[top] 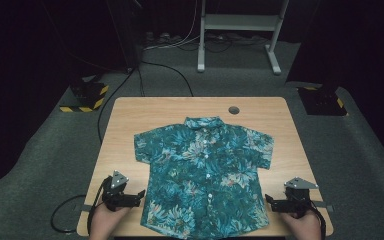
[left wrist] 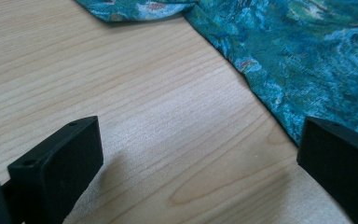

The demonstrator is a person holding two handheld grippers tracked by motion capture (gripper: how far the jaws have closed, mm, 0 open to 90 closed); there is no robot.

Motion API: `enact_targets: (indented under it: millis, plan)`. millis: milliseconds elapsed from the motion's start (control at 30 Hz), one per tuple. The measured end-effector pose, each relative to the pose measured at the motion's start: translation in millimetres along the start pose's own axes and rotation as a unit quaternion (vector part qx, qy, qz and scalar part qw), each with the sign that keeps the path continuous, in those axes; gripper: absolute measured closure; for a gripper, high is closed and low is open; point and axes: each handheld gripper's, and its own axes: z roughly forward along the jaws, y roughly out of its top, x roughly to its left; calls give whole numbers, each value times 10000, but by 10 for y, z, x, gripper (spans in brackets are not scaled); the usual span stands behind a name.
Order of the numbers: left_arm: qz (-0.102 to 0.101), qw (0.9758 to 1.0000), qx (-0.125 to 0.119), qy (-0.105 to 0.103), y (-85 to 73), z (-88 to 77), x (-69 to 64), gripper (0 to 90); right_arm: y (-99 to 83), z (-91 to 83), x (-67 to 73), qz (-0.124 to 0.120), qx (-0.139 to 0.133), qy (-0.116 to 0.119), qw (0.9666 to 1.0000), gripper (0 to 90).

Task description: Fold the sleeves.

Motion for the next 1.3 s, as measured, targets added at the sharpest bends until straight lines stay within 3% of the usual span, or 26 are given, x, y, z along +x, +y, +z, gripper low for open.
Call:
enact_targets:
  millis: [300, 667, 933, 1300]
  plan:
    - [-71, 9999, -122, -27, 76, -30, 49, 6, 0, 0, 0, -1, 0, 2, 10000, 0]
    - [-134, 9999, -34, -55, 141, 32, 123, 5, 0, -1, 3, -5, 6, 11, 10000, 0]
    - [-106, 9999, -2, -35, 216, 52, 146, 5, 0, 0, 3, -13, 2, 15, 10000, 0]
    - [-31, 9998, -183, 42, 399, 3, 174, 6, 0, -1, 4, -23, 4, 23, 10000, 0]
